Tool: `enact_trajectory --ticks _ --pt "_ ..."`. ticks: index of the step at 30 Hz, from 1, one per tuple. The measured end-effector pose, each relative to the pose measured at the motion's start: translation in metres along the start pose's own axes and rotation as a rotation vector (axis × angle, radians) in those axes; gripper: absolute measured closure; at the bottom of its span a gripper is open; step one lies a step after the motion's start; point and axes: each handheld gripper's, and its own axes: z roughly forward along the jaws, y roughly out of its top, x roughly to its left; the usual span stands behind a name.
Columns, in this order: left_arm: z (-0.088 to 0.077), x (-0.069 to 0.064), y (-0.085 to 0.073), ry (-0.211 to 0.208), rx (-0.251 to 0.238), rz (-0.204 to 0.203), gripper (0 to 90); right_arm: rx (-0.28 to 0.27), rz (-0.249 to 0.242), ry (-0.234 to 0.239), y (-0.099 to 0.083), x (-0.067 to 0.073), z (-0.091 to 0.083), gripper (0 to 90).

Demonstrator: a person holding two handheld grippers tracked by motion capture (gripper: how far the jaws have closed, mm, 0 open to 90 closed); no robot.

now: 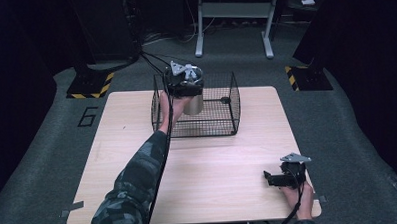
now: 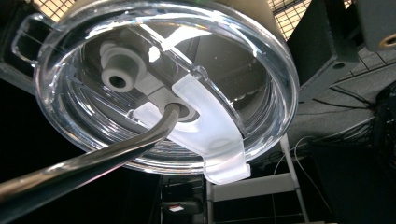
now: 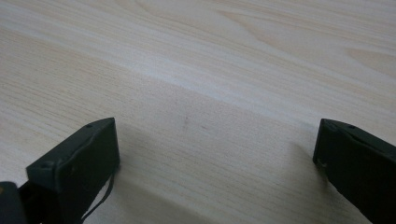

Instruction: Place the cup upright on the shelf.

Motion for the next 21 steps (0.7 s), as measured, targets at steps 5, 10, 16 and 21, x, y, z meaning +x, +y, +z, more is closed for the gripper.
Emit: enact_trajectory --ticks 5,10,16,21 --pt "0.012 0.003 -0.009 0.008 0.019 -0.010 3.7 0.000 0.001 -0.001 0.000 0.000 0.000 0.0" --pt "0.021 0.006 -0.016 0.016 0.036 -0.026 3.7 -0.001 0.000 -0.001 0.000 0.000 0.000 0.0" --pt "0.027 0.009 -0.025 0.015 0.067 -0.026 3.7 0.004 -0.005 0.003 0.000 0.000 -0.001 0.1" --pt "0.032 0.009 -0.031 0.018 0.085 -0.041 3.7 0.005 -0.003 0.004 0.000 0.000 -0.001 0.1"
